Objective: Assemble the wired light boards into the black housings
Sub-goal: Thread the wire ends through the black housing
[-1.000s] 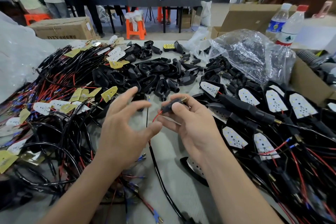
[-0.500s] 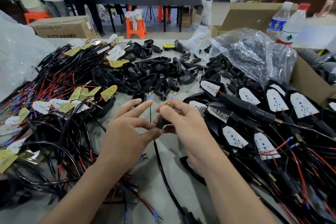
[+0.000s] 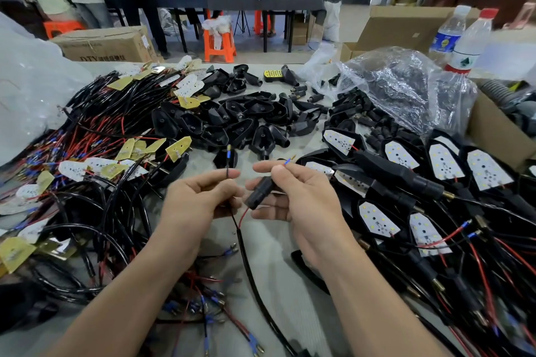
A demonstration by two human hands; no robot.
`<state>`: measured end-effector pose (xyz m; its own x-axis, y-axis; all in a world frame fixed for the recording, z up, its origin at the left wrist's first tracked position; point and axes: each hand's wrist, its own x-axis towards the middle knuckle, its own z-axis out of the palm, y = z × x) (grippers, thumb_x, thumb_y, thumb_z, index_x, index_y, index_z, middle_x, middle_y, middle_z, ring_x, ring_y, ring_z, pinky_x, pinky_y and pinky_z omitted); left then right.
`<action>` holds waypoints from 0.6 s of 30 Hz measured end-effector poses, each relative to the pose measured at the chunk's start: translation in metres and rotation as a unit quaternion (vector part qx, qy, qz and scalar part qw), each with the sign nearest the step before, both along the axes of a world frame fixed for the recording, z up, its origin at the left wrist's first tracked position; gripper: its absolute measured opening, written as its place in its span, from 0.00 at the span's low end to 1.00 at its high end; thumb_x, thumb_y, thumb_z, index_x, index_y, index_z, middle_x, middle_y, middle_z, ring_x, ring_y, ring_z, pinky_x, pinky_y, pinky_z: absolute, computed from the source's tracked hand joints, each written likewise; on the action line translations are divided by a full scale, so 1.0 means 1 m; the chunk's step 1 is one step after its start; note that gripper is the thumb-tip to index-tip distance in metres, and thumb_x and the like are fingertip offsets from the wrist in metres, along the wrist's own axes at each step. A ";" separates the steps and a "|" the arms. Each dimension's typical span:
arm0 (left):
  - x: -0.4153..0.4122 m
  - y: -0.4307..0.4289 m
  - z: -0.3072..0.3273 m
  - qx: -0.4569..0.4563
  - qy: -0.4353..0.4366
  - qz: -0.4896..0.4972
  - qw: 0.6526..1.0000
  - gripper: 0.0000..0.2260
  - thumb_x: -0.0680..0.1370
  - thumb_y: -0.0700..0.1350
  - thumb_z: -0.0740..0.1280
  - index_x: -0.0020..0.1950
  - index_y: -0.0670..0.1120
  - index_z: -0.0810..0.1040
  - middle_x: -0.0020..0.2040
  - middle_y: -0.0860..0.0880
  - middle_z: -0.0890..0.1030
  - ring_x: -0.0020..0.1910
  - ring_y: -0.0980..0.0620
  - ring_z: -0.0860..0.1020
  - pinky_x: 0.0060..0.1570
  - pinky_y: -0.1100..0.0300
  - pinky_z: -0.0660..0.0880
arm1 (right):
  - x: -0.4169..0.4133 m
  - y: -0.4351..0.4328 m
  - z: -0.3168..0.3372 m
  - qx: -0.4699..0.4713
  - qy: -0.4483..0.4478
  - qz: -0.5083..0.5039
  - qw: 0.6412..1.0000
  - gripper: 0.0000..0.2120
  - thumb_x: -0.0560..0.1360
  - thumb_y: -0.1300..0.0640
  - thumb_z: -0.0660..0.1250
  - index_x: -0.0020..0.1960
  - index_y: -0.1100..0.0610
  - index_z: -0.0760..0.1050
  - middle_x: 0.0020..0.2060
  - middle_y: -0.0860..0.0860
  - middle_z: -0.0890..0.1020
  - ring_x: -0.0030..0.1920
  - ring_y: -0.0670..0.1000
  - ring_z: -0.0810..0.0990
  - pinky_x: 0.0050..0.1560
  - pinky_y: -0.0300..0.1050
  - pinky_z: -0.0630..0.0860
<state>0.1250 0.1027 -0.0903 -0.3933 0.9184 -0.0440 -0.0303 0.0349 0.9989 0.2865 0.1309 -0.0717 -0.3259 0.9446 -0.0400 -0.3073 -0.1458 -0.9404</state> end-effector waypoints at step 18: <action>0.004 -0.007 0.009 -0.004 0.075 -0.058 0.995 0.18 0.73 0.37 0.73 0.23 0.45 0.76 0.41 0.57 0.80 0.43 0.65 0.78 0.51 0.62 0.64 | 0.000 0.009 -0.003 0.026 0.034 -0.135 0.990 0.15 0.84 0.66 0.58 0.45 0.60 0.82 0.41 0.56 0.86 0.31 0.47 0.75 0.32 0.38 0.72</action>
